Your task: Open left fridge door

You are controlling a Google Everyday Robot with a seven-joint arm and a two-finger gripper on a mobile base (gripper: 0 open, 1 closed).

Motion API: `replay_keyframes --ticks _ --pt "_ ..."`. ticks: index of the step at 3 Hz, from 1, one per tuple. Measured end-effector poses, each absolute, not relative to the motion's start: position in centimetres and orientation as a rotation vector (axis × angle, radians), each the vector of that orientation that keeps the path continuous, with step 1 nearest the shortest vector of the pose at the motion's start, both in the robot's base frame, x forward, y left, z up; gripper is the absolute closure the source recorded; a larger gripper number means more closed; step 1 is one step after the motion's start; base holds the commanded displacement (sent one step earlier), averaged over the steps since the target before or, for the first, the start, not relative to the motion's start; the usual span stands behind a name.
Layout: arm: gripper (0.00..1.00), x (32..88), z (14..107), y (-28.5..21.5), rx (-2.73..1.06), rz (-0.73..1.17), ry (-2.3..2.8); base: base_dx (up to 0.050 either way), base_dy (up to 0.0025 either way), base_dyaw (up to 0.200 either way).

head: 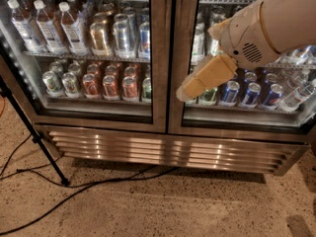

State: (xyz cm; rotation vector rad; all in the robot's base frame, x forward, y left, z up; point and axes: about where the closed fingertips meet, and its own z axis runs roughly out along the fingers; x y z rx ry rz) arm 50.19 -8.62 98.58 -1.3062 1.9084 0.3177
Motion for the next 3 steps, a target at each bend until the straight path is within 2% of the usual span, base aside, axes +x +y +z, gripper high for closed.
replay_keyframes --ticks 1,2,3 --pt "0.0 50.4 98.7 -8.1 -1.299 0.335 1.888 0.0 0.0 0.0" --pt "0.0 52.8 99.6 -4.9 -1.276 0.409 1.754 0.0 0.0 0.0" --pt "0.14 55.7 101.1 -3.3 -1.227 0.408 1.652 0.0 0.0 0.0"
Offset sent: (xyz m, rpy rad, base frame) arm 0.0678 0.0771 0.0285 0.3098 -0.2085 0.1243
